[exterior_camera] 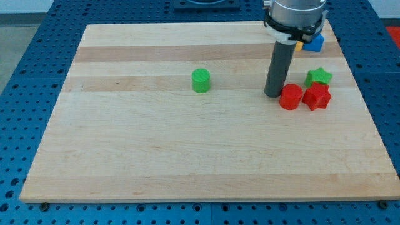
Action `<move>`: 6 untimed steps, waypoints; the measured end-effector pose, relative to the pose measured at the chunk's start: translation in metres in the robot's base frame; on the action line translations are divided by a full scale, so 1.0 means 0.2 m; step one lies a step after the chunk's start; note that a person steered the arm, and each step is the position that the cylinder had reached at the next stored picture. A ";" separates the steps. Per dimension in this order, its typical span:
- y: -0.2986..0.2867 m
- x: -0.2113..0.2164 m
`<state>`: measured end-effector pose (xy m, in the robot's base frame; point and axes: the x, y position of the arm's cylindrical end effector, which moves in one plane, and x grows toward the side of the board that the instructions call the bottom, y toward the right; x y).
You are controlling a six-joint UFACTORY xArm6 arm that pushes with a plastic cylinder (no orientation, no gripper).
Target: Place your arm diagonally top left to the green circle
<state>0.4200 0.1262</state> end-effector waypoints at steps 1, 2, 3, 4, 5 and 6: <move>-0.04 0.00; -0.27 0.02; -0.54 0.10; -0.82 0.14; -0.98 0.07; -0.99 -0.10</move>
